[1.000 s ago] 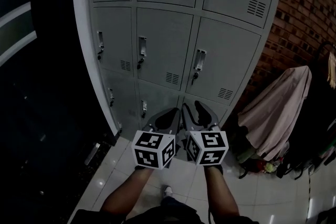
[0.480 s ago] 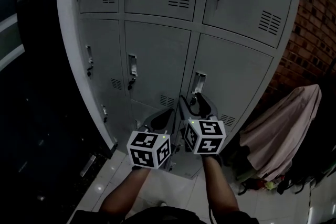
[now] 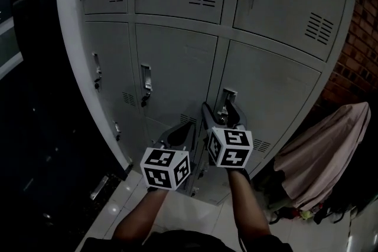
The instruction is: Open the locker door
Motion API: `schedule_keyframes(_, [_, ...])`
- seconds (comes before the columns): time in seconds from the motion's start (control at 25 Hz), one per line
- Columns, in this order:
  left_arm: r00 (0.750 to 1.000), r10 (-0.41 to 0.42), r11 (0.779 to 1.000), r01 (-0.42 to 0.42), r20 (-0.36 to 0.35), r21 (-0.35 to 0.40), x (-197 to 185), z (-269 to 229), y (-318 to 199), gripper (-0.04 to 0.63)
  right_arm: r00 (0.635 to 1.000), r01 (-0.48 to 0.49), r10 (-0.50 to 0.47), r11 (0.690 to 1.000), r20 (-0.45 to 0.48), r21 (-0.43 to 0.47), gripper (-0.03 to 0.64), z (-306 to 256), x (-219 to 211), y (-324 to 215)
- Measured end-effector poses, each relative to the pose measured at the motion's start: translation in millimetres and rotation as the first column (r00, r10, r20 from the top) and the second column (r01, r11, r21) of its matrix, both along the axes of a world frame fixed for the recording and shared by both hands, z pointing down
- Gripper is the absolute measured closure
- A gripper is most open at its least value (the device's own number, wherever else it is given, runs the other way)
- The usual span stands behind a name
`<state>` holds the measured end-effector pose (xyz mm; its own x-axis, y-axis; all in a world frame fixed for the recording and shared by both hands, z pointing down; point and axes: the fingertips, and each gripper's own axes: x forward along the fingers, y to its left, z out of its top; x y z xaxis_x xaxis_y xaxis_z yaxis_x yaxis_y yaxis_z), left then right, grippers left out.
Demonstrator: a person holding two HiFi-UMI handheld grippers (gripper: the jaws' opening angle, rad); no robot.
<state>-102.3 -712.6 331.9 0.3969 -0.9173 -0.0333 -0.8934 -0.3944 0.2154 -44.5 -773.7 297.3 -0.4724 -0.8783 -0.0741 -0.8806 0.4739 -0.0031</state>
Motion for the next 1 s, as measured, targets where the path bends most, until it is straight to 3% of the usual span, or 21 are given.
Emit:
schedule_keyframes(0.52, [1.000, -0.014, 1.000, 0.014, 0.001, -0.016, -10.1, 8.4, -0.5, 0.589, 1.000, 0.004, -0.004, 0.999, 0.002, -0.034, 0.353, 7.4, -0.8, -9.3])
schedule_keyframes(1.0, [1.000, 0.020, 1.000, -0.020, -0.003, -0.013, -5.7, 1.7, 49.7, 0.589, 1.000, -0.008, 0.007, 1.000, -0.024, -0.030, 0.382, 8.5, -1.0, 47.8])
